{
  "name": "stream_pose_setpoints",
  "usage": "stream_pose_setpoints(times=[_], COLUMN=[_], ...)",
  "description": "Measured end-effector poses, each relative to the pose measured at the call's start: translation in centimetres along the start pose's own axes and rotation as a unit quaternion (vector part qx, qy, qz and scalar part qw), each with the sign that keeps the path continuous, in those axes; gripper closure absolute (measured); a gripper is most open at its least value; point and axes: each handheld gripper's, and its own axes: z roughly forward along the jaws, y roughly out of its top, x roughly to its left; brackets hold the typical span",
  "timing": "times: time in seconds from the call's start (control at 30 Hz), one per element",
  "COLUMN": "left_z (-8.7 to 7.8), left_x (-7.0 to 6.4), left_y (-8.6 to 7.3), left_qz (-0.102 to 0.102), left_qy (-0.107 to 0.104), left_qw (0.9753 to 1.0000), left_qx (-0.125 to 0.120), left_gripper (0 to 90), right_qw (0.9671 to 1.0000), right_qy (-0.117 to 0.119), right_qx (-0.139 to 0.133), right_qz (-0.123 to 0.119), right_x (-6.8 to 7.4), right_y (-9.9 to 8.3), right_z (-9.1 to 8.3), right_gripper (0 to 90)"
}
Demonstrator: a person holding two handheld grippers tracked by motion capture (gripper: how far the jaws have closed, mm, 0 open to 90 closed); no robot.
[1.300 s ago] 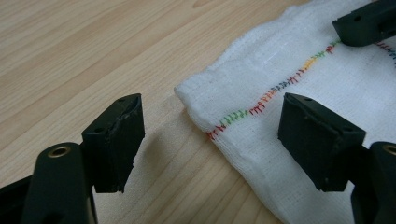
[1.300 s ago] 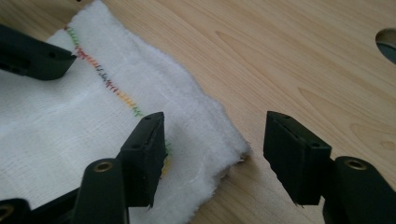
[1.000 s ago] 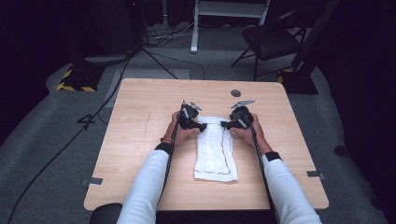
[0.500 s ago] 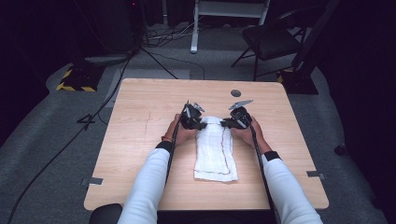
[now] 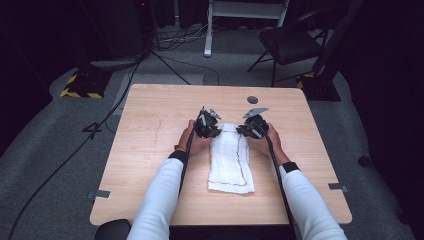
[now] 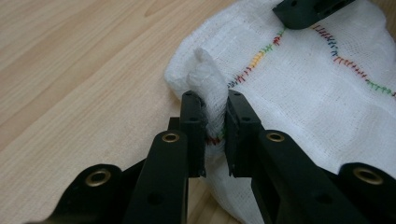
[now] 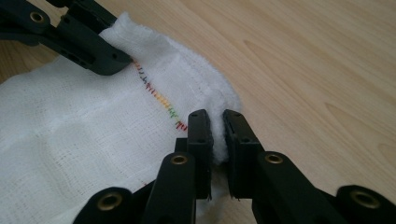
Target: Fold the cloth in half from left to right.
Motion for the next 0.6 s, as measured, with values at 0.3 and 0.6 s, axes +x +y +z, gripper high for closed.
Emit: stream_pose_setpoints(times=[0.3,0.6], left_z=[-0.5,-1.4], left_x=[-0.2,-0.4], left_y=[1.4,2.4], left_qz=[0.005,0.017], left_qy=[0.018,0.030], left_qw=[0.9997,0.9989], left_qx=[-0.017,-0.031], left_gripper=[79.0,79.0], right_qw=[0.9989,0.9970], right_qy=[-0.035,-0.054], right_qx=[-0.029,-0.048], right_qz=[-0.010,-0.027], right_x=[-0.2,-0.6], right_y=[0.6,1.6], right_z=[-1.3,-2.5], right_gripper=[82.9,83.2])
